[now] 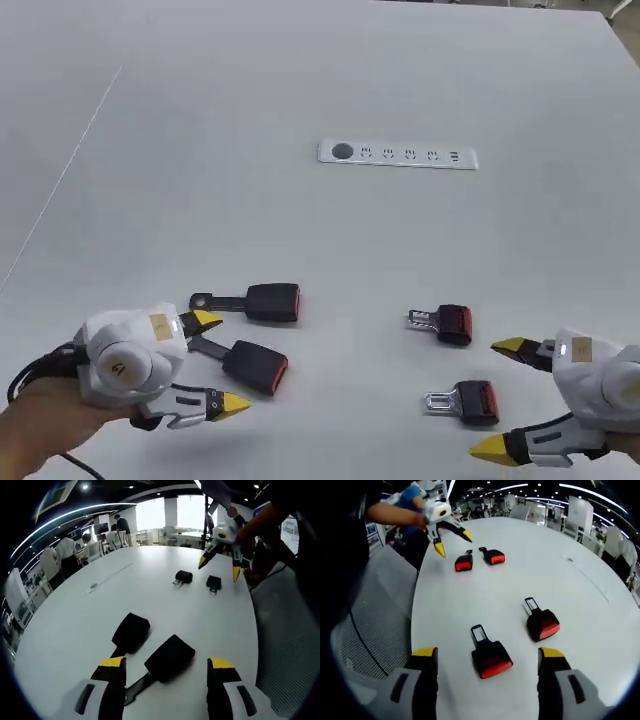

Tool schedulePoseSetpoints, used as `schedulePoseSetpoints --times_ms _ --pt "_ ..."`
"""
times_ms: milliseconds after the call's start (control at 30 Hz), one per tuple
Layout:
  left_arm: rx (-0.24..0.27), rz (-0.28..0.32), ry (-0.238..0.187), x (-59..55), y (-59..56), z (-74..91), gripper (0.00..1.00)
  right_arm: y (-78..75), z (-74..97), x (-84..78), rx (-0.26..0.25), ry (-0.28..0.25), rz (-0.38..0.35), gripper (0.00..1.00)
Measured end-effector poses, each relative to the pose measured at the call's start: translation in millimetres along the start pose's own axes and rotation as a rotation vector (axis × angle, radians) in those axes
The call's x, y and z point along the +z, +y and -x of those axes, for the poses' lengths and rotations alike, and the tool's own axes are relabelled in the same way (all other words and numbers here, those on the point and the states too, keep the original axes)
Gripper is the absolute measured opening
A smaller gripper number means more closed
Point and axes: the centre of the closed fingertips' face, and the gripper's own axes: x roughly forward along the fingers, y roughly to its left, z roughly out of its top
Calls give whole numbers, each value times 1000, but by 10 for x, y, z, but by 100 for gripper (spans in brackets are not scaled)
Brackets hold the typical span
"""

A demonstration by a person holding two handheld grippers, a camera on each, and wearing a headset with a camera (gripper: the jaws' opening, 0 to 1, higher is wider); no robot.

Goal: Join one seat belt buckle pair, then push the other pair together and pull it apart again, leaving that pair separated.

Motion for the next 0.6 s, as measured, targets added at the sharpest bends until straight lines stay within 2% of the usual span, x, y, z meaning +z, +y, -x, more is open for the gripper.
schedulePoseSetpoints --times_ms 67,167,200,367,400,467,600 --pt "-42 -46 25 -32 -20 -49 65 -31 -24 -1 1 3 16 82" --pt "-78 -89 58 -75 -29 -111 62 -38 -62 -10 24 11 18 80" --pt "-85 -122 79 -106 -9 -129 63 -46 -70 -16 24 16 27 80" --pt "-103 -151 91 -128 47 -205 62 -62 -100 -34 43 28 38 75" --pt "-117 -174 94 -127 45 -220 62 -72 -114 -50 46 36 42 75" --pt "-126 -180 95 -119 54 -244 62 -73 -133 -74 54 44 43 75" --pt "-168 -225 124 -174 42 -310 58 -53 -153 -115 73 61 62 70"
